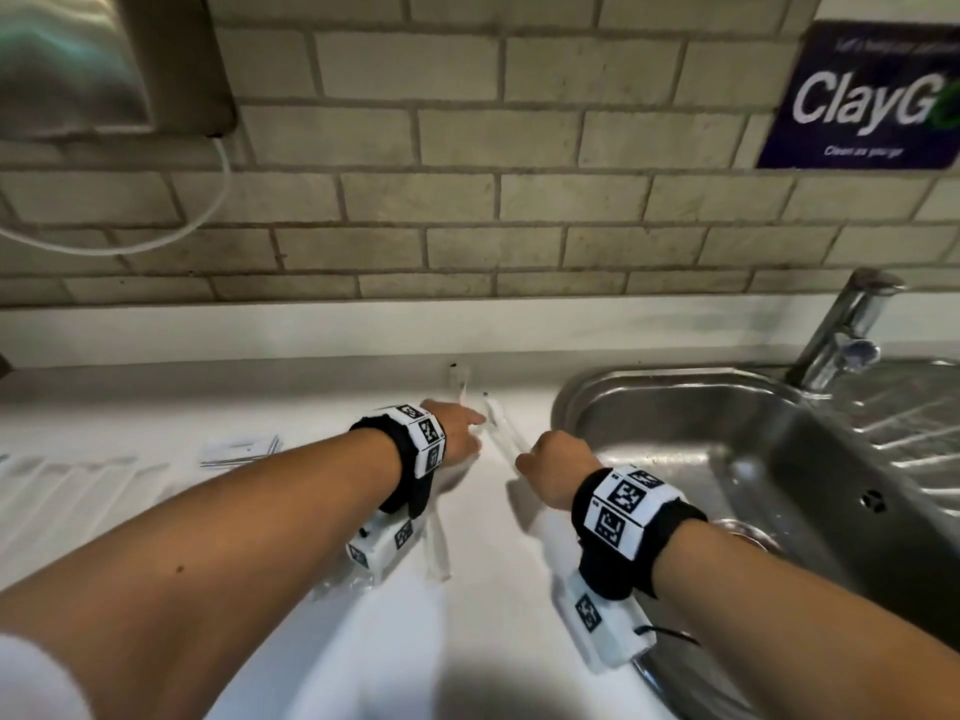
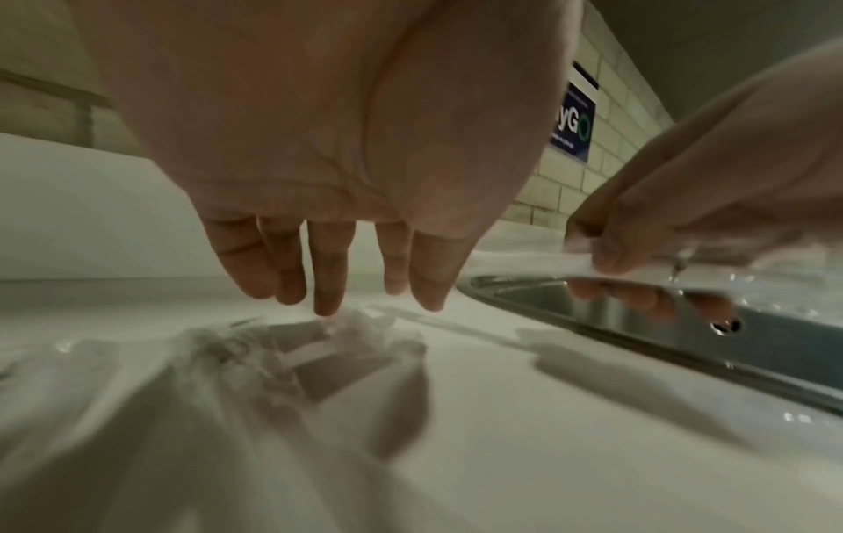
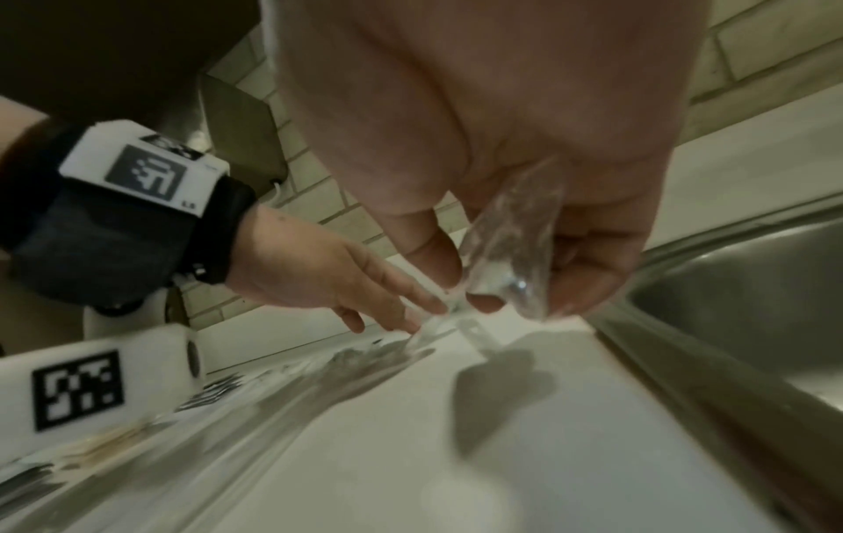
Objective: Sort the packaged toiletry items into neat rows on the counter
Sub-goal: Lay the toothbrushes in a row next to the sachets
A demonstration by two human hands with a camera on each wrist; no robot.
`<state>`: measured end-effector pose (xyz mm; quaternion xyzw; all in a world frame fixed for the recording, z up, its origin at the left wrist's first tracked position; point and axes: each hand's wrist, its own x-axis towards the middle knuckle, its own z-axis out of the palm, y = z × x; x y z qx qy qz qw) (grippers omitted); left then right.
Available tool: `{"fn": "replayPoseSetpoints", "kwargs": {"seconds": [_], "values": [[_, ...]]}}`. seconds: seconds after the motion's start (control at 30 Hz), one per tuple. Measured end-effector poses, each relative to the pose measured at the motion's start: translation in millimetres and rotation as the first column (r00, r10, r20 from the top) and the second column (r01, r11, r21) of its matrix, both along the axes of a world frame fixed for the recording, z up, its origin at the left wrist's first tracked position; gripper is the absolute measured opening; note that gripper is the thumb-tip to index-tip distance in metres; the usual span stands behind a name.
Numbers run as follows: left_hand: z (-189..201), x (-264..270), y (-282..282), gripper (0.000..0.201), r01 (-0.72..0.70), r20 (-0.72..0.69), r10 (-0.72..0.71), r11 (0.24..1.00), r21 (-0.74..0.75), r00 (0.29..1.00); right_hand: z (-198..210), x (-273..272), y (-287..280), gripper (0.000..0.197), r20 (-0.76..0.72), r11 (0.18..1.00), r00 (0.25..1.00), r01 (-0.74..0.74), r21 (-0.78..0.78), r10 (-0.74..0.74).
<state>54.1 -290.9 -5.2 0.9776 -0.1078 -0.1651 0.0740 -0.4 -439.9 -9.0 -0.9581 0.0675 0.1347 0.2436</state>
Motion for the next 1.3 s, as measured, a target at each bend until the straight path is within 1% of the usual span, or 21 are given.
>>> {"fn": "replayPoseSetpoints", "kwargs": {"seconds": [0.07, 0.13, 0.23, 0.27, 0.3, 0.4, 0.5, 0.63, 0.73, 0.77, 0.83, 0.9, 0.97, 1.0, 1.07, 1.17, 1.3], "values": [[-1, -5, -8, 0.039, 0.023, 0.014, -0.024, 0.997, 0.079, 1.0, -3, -1, -5, 0.023, -0.01, 1.0, 1.0, -0.008, -0.023, 0.008], [2, -16, -14, 0.035, 0.013, 0.03, -0.014, 0.998, 0.055, 0.999, -4, -3, -8, 0.021, -0.005, 0.999, 1.0, 0.013, -0.029, -0.013], [-4, -31, -15, 0.028, 0.034, -0.024, -0.032, 0.998, 0.048, 0.999, -5, -5, -7, 0.023, 0.024, 1.0, 0.999, 0.024, -0.002, -0.024], [-9, -34, -13, 0.028, 0.022, -0.014, -0.022, 0.999, 0.038, 1.0, -6, -6, -6, 0.018, 0.021, 1.0, 1.0, 0.023, -0.002, -0.023], [-15, -38, -10, 0.027, 0.053, -0.011, -0.053, 0.997, 0.052, 0.999, -7, -9, -3, 0.012, 0.028, 1.0, 1.0, 0.013, 0.0, -0.013], [-28, -54, -3, 0.024, 0.055, -0.028, -0.055, 0.998, -0.004, 0.998, -10, -18, 4, 0.032, 0.019, 1.0, 1.0, 0.002, -0.025, -0.001], [-32, -73, 1, 0.035, 0.071, -0.044, -0.074, 0.995, -0.069, 0.996, -13, -30, 13, 0.045, 0.001, 0.999, 1.0, -0.022, -0.041, 0.022], [-27, -90, 5, 0.039, 0.066, -0.012, -0.068, 0.99, -0.126, 0.998, -17, -40, 19, 0.055, 0.02, 0.998, 1.0, -0.019, -0.055, 0.02], [-18, -94, 13, 0.037, 0.025, 0.024, -0.019, 0.971, -0.238, 1.0, -12, -46, 24, 0.061, 0.035, 0.994, 0.998, -0.049, -0.101, 0.053], [-14, -95, 18, 0.035, 0.015, 0.036, -0.006, 0.968, -0.252, 0.999, -10, -48, 26, 0.062, 0.057, 0.989, 0.995, -0.072, -0.128, 0.08], [-6, -97, 31, 0.026, 0.01, 0.065, 0.004, 0.977, -0.213, 0.998, -6, -53, 35, 0.057, 0.12, 0.976, 0.981, -0.129, -0.176, 0.152], [0, -96, 47, 0.017, -0.019, 0.105, 0.031, 0.994, -0.112, 0.994, -2, -57, 48, 0.043, 0.157, 0.962, 0.961, -0.2, -0.185, 0.23], [3, -96, 66, 0.016, -0.099, 0.14, 0.102, 0.995, -0.026, 0.985, 0, -58, 63, 0.03, 0.154, 0.954, 0.947, -0.26, -0.147, 0.282], [3, -96, 74, 0.018, -0.142, 0.145, 0.142, 0.99, -0.015, 0.979, -1, -59, 69, 0.026, 0.143, 0.951, 0.944, -0.28, -0.128, 0.297], [-1, -99, 87, 0.026, -0.216, 0.11, 0.219, 0.975, -0.043, 0.969, -4, -59, 83, 0.024, 0.114, 0.945, 0.941, -0.307, -0.116, 0.32], [-10, -107, 91, 0.039, -0.301, 0.032, 0.307, 0.946, -0.12, 0.951, -9, -58, 99, 0.024, 0.041, 0.939, 0.947, -0.309, -0.153, 0.319], [-19, -104, 87, 0.039, -0.348, 0.017, 0.357, 0.92, -0.177, 0.934, -12, -52, 113, 0.025, -0.012, 0.932, 0.953, -0.297, -0.207, 0.301]]}}
